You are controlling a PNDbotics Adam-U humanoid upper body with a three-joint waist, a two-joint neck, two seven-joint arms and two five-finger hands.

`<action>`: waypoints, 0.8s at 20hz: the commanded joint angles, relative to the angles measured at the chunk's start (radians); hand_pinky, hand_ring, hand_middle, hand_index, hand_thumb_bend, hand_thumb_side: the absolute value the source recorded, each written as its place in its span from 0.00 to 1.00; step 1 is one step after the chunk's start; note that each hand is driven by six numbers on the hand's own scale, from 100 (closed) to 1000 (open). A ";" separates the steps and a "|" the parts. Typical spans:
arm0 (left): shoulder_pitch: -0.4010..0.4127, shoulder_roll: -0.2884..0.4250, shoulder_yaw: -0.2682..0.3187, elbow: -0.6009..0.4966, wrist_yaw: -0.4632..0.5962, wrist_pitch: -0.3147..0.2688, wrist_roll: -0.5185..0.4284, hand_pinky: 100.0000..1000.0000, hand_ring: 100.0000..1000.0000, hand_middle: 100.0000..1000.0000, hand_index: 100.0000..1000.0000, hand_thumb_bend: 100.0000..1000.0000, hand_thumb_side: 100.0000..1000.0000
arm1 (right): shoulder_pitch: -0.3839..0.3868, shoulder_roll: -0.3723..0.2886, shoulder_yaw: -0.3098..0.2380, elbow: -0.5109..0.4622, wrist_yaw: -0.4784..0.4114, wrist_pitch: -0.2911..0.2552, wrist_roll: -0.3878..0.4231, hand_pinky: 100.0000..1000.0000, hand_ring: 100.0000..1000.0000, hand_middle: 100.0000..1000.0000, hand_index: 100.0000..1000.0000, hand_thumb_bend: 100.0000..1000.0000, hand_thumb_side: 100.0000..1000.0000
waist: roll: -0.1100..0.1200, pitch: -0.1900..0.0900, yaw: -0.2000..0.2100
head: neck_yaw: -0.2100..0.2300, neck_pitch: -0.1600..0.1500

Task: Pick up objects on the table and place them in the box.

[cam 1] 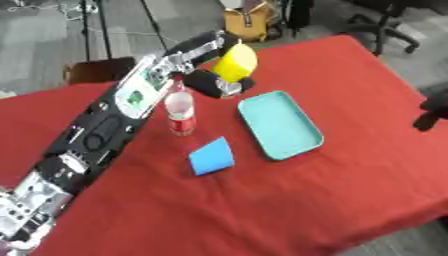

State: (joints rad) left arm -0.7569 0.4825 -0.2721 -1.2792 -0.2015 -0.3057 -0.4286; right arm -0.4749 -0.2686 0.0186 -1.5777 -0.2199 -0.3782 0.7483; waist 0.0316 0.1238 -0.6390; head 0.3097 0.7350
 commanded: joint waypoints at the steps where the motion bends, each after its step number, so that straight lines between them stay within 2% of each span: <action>1: -0.027 0.007 0.004 0.015 -0.015 -0.014 -0.019 0.49 0.72 0.53 0.58 0.00 0.27 | -0.019 -0.006 -0.003 -0.024 -0.011 -0.152 0.156 0.57 0.51 0.63 0.73 0.17 0.43 | -0.002 -0.015 -0.013 | 0.012 -0.012; 11: -0.033 -0.040 0.016 0.108 -0.101 -0.033 -0.011 0.50 0.73 0.55 0.60 0.00 0.25 | -0.015 0.010 -0.010 -0.047 -0.014 -0.130 0.152 0.56 0.50 0.63 0.73 0.16 0.43 | 0.025 -0.010 -0.072 | 0.039 -0.022; 15: -0.039 -0.061 0.021 0.146 -0.135 -0.039 0.016 0.50 0.73 0.56 0.61 0.00 0.28 | -0.015 0.015 -0.010 -0.061 -0.017 -0.120 0.149 0.56 0.50 0.63 0.73 0.16 0.43 | 0.029 -0.008 -0.085 | 0.048 -0.024; 16: -0.040 -0.067 0.022 0.152 -0.138 -0.041 0.023 0.50 0.75 0.59 0.63 0.00 0.40 | -0.017 0.017 -0.010 -0.065 -0.019 -0.119 0.149 0.56 0.50 0.63 0.73 0.16 0.43 | 0.031 -0.007 -0.087 | 0.051 -0.025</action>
State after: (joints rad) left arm -0.7674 0.4091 -0.2635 -1.1251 -0.3304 -0.3435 -0.4148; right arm -0.4751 -0.2464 0.0177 -1.6139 -0.2309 -0.3647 0.7618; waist 0.0691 0.1263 -0.7249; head 0.3565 0.7184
